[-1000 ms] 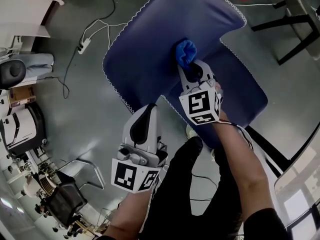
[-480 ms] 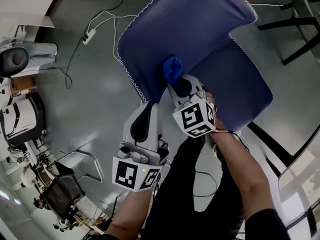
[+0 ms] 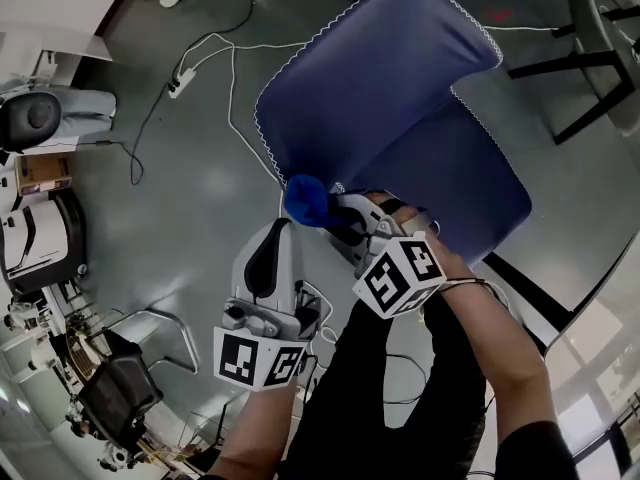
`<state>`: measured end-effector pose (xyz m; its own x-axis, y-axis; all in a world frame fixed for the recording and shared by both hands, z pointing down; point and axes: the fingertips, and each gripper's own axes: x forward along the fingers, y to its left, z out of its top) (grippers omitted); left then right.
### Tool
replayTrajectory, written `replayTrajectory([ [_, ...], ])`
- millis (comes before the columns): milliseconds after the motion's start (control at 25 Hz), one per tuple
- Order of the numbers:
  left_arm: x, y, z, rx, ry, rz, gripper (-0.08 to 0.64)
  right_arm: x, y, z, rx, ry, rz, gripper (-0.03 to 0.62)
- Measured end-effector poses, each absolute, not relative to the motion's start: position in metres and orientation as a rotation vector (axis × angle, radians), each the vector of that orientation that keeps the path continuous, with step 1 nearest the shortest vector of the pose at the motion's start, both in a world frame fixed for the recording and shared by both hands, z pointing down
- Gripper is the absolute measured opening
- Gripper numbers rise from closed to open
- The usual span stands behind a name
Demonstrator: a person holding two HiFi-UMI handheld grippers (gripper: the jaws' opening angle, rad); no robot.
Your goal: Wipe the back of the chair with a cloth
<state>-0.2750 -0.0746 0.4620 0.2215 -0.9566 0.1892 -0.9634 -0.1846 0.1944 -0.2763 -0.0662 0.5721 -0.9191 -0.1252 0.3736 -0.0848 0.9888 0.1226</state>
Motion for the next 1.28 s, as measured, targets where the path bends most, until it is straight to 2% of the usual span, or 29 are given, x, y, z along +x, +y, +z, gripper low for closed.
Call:
replayTrajectory([
  [160,-0.282,-0.077,0.463,2.228,-1.811,0.04,0.008,-0.271,-0.094,0.572,0.008,-2.708,-0.147,0.061],
  [600,-0.276,-0.103,0.464,2.285,-1.755,0.043,0.008,-0.28,-0.139,0.571,0.136,-2.739,-0.054,0.064],
  [1280,-0.237,-0.154,0.47,2.347,-1.648,0.095,0.008,-0.24,-0.229,0.546,0.347,-2.843,0.075,0.072],
])
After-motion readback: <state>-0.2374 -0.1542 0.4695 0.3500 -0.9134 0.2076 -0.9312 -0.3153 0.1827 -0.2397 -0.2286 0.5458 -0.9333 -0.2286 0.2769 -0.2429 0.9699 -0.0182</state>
